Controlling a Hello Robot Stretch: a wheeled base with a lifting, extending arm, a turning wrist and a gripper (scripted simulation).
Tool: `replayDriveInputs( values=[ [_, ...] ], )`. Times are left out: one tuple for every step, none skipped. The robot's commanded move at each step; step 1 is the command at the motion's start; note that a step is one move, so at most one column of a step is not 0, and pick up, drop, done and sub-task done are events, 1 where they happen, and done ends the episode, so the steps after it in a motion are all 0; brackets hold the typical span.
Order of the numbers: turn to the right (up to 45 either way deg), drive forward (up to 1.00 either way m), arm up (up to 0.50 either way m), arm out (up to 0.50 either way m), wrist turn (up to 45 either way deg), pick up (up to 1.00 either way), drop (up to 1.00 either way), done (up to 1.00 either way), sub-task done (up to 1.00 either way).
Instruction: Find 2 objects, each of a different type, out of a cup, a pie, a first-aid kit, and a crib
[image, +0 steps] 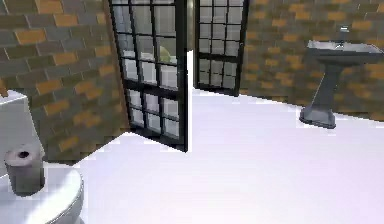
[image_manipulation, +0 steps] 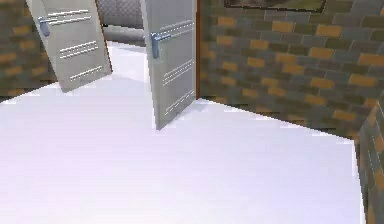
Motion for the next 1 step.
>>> replayDriveInputs(
  values=[
    [21.0,0.00,0.00,0.00,0.0,0.00,0.00,0.00,0.00]
  ],
)
